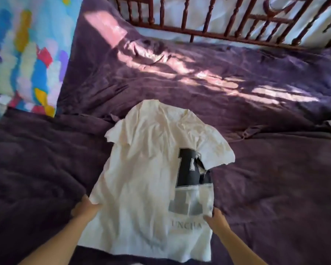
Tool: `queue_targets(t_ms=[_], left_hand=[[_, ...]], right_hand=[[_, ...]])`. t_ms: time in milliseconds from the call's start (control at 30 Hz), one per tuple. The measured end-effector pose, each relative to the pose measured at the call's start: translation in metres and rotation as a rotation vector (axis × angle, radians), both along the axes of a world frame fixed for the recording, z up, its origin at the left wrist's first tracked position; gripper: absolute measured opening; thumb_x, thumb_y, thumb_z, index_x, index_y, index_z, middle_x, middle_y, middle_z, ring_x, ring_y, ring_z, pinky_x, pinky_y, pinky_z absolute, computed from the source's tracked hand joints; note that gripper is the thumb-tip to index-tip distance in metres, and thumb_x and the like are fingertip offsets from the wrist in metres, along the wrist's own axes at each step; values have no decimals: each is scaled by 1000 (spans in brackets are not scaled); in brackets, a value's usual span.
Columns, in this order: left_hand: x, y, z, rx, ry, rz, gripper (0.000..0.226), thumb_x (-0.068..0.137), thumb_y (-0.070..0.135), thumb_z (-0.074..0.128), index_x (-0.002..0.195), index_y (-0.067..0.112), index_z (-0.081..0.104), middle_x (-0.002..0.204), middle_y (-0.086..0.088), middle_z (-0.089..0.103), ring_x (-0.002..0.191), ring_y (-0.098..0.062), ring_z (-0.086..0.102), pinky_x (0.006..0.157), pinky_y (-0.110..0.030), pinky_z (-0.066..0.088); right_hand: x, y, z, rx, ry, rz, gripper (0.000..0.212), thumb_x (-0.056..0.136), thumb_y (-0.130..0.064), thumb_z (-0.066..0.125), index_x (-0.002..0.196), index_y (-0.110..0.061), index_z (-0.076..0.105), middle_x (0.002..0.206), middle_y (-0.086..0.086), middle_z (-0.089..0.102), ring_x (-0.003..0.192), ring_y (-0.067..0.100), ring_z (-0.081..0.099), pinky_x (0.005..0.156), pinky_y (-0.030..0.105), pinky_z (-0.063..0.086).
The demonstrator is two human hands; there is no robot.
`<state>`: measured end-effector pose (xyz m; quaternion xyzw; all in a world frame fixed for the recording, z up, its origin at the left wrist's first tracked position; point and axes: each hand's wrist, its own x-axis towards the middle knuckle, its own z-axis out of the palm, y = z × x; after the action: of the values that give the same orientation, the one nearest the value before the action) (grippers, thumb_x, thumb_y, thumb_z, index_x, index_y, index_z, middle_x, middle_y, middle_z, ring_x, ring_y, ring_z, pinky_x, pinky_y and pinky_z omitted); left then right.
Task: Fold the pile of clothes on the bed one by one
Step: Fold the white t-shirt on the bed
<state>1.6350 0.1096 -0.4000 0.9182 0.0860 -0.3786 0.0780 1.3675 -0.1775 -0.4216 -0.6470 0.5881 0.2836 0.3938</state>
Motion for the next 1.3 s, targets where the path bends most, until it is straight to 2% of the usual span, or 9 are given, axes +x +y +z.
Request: queue_targets(t_ms=[233, 367, 567, 767, 867, 967, 1067, 1200, 1300], left_hand=[[-16, 29, -9, 96, -16, -49, 54, 91, 31, 54, 139, 14, 37, 138, -12, 43, 126, -33, 36, 101, -47, 29], [-23, 44, -8, 9, -30, 11, 13, 91, 21, 51, 92, 10, 55, 102, -12, 57, 94, -31, 50, 92, -43, 36], [-35, 75, 18, -504, -179, 407, 14, 88, 1, 53, 76, -6, 54, 72, -15, 50, 64, -23, 44, 60, -33, 34], [-60, 116, 46, -557, -258, 429, 21, 75, 12, 60, 74, -8, 57, 64, -13, 49, 58, -24, 42, 53, -31, 31], [-74, 127, 49, -287, -202, 196, 34, 67, 26, 53, 81, -4, 60, 80, -23, 60, 73, -35, 55, 65, -39, 40], [-81, 119, 48, -17, -262, -1, 46, 82, 18, 63, 125, 7, 53, 120, -25, 52, 108, -43, 50, 85, -47, 43], [-80, 92, 55, -15, -363, -119, 52, 83, 21, 65, 131, 8, 48, 129, -23, 46, 114, -43, 44, 89, -50, 40], [-77, 39, 61, -79, -373, -196, 47, 87, 24, 60, 128, 7, 49, 131, -21, 45, 117, -41, 41, 90, -50, 39], [-79, -6, 61, -117, -357, -252, 49, 89, 23, 57, 133, 7, 45, 138, -19, 40, 121, -39, 38, 93, -49, 37]], right_hand=[[-30, 65, -12, -34, -50, -330, 28, 82, -19, 67, 94, -12, 42, 86, 5, 54, 81, 25, 53, 74, 33, 43], [-34, 61, 1, -67, -98, -405, 24, 85, -11, 59, 63, -6, 52, 63, 5, 52, 60, 19, 47, 56, 28, 36], [-59, 45, 38, -99, -405, -697, 13, 86, 3, 54, 74, -1, 48, 68, 10, 43, 60, 19, 39, 46, 25, 37], [-109, 71, 65, 51, -283, -638, 14, 86, 6, 56, 78, -4, 52, 62, 12, 51, 44, 19, 45, 36, 17, 36], [-129, 88, 54, 17, -89, -520, 15, 83, 4, 62, 92, 1, 50, 63, 14, 51, 32, 16, 43, 36, 16, 31], [-126, 87, 37, -187, -31, -382, 54, 79, -10, 71, 125, 1, 45, 109, 21, 57, 84, 32, 62, 70, 33, 47], [-101, 68, 36, -272, -88, -325, 59, 83, -21, 67, 133, -4, 42, 127, 17, 53, 115, 35, 51, 90, 35, 40], [-55, 30, 44, -276, -263, -336, 9, 84, -17, 62, 92, -12, 59, 89, 7, 61, 81, 24, 53, 61, 28, 35], [-21, -8, 38, -280, -381, -375, 43, 84, -13, 60, 58, -23, 28, 58, -4, 28, 53, 12, 26, 47, 28, 16]])
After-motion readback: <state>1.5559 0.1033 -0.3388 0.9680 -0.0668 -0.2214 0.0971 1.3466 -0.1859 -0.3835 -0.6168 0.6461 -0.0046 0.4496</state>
